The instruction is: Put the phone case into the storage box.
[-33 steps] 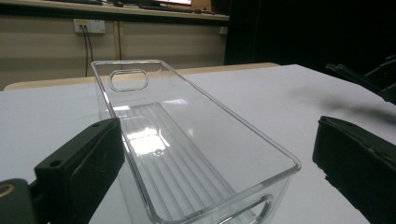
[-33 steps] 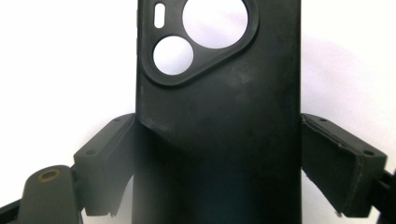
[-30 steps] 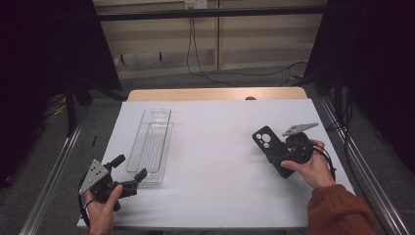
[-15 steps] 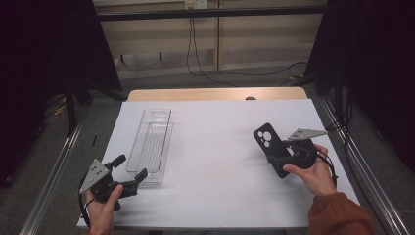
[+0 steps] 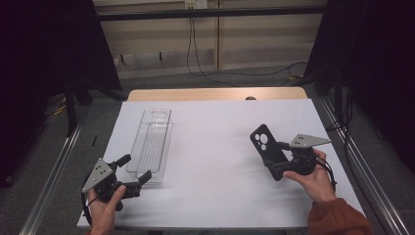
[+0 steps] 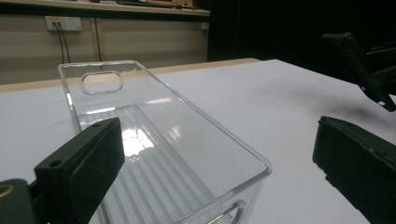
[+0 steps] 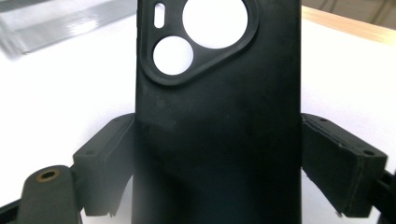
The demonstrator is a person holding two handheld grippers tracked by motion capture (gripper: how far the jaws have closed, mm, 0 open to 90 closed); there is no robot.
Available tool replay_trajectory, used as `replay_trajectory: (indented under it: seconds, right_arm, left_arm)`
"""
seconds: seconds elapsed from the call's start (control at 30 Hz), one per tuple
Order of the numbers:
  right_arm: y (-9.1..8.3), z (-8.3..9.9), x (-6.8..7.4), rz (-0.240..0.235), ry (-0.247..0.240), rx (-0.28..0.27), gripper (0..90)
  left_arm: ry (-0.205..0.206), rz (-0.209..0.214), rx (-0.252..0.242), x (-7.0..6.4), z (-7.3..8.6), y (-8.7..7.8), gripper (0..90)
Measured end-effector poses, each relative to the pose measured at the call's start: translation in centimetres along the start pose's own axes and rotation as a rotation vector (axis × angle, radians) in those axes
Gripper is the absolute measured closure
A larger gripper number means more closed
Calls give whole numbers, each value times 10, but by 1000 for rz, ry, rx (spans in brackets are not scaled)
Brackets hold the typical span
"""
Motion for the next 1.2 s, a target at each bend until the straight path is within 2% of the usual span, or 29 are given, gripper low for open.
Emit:
replay_trajectory:
  seconds: [0.1, 0.23, 0.47, 0.6, 0.7, 0.77, 0.83, 0.93, 1.2]
  right_arm:
    - [0, -2, 6, -34, -7, -39, 147]
    - [3, 0, 13, -65, -9, -52, 147]
    - [6, 1, 26, -95, -27, -95, 147]
    - [6, -2, 34, -134, -27, -151, 147]
    - [5, -4, 40, -142, -42, -186, 147]
    - [4, -5, 44, -155, -34, -204, 147]
    - [3, -5, 47, -150, -45, -227, 147]
    - [1, -5, 53, -155, -48, -265, 147]
    - [3, -2, 69, -208, -33, -273, 147]
  left_arm:
    - [3, 17, 7, -3, 0, 3, 22]
    - [16, 41, 20, -8, -1, 6, 22]
    - [22, 92, 46, -17, -2, 14, 22]
    - [27, 123, 58, -22, -2, 18, 22]
    - [34, 131, 65, -25, -3, 20, 22]
    - [30, 134, 67, -26, -3, 21, 22]
    - [46, 126, 76, -27, -3, 23, 23]
    - [44, 137, 79, -29, -4, 25, 23]
    - [48, 165, 95, -36, -5, 34, 23]
Point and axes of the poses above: each handheld gripper's, and its own axes: y roughly forward along the jaws, z roughly out of its underside, x roughly to its left, the point moved 5 cm from there along y, roughly forward along the jaws, and after that the axes turned 4 degrees about z, right-handed, at the moved point
